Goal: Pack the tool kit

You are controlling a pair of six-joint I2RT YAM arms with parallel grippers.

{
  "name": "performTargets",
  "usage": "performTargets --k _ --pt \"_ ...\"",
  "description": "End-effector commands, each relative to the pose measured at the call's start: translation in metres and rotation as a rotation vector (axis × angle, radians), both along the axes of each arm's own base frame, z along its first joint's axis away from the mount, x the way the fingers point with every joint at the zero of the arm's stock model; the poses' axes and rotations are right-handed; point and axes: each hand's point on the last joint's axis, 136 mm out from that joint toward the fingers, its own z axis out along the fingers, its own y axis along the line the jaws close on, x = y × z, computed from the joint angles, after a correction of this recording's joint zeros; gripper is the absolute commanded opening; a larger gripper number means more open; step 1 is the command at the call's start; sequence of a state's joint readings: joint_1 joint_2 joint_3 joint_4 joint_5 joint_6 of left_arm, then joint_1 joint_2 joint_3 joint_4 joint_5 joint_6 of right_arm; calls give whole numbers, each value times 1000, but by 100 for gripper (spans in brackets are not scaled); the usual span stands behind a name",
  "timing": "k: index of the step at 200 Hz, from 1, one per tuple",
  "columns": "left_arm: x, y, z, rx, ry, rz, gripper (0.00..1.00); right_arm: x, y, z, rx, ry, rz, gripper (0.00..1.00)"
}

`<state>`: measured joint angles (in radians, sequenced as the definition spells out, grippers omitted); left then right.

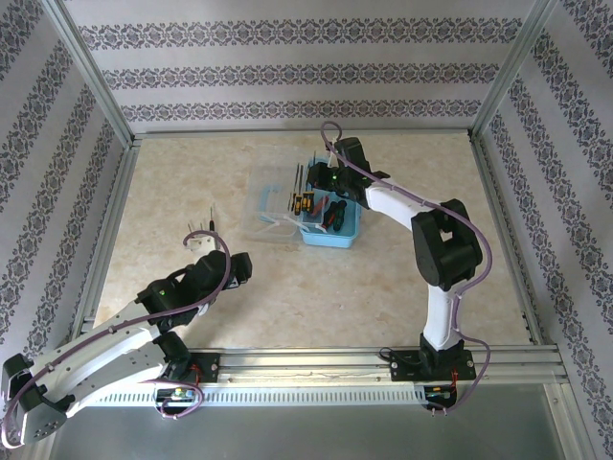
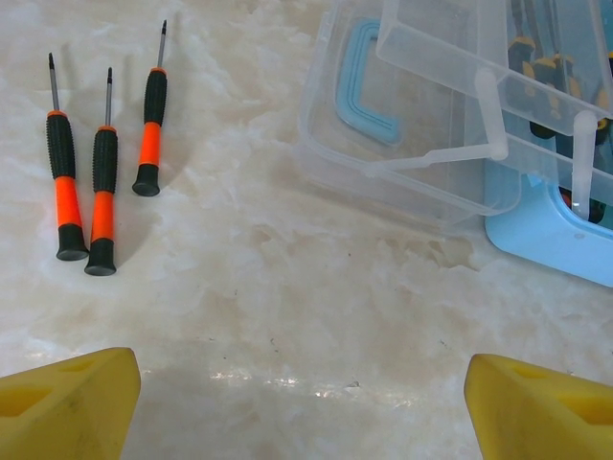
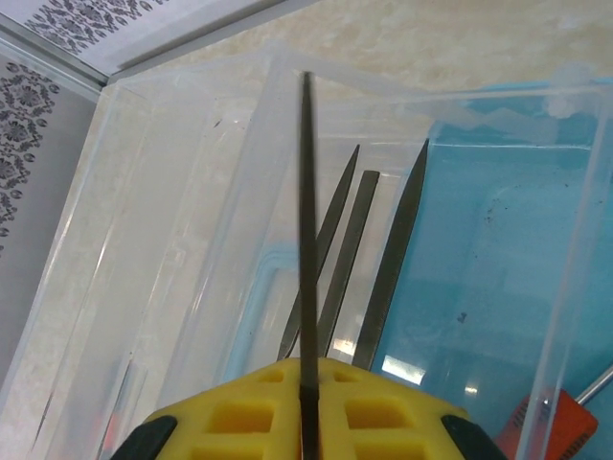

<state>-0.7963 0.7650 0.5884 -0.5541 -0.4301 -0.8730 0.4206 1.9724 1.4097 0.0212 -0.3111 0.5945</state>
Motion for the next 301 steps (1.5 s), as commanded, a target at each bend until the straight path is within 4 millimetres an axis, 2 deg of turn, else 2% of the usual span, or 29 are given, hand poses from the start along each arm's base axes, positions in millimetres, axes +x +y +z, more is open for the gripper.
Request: performTargets --k 1,33,51,73,84,90,125,144,154,165,191,219,224,234,264,290,301 --pt "1 3 -1 2 7 13 88 7 -4 -8 -16 20 -14 14" --pt "1 2 2 0 6 10 88 9 -8 -10 3 40 -44 14" --pt "1 3 4 1 3 12 88 8 -10 -2 13 28 -52 15" --pt "1 6 8 12 -2 18 89 4 -15 20 16 -12 -64 18" --pt "1 10 10 22 -2 36 100 1 -19 32 19 -35 -71 23" --pt "1 12 12 28 -5 43 100 -1 -21 39 19 -49 -75 26" --pt "2 18 20 47 -26 64 100 -15 -32 73 27 -117 -82 27" --pt "4 18 26 53 -41 56 100 -32 -34 90 42 -154 -58 31" --pt "5 20 28 60 -43 54 100 -45 -35 92 38 -165 -47 35" --pt "7 23 29 63 -35 62 100 -59 -36 89 27 -173 -35 39" --pt "12 30 26 47 10 93 93 -97 -46 72 -38 -198 -42 48" --pt "23 40 16 17 58 142 85 -134 -65 54 -110 -253 -102 51" --pt "26 40 15 14 57 147 84 -142 -68 43 -132 -252 -107 51" --pt "30 45 15 18 54 164 81 -153 -72 35 -159 -284 -121 51" --pt "42 67 2 10 116 241 68 -165 -93 23 -189 -354 -227 51" --pt "50 88 -15 10 180 305 64 -166 -97 28 -168 -394 -246 50" --pt "53 97 -23 9 204 333 59 -167 -98 29 -167 -398 -255 50"
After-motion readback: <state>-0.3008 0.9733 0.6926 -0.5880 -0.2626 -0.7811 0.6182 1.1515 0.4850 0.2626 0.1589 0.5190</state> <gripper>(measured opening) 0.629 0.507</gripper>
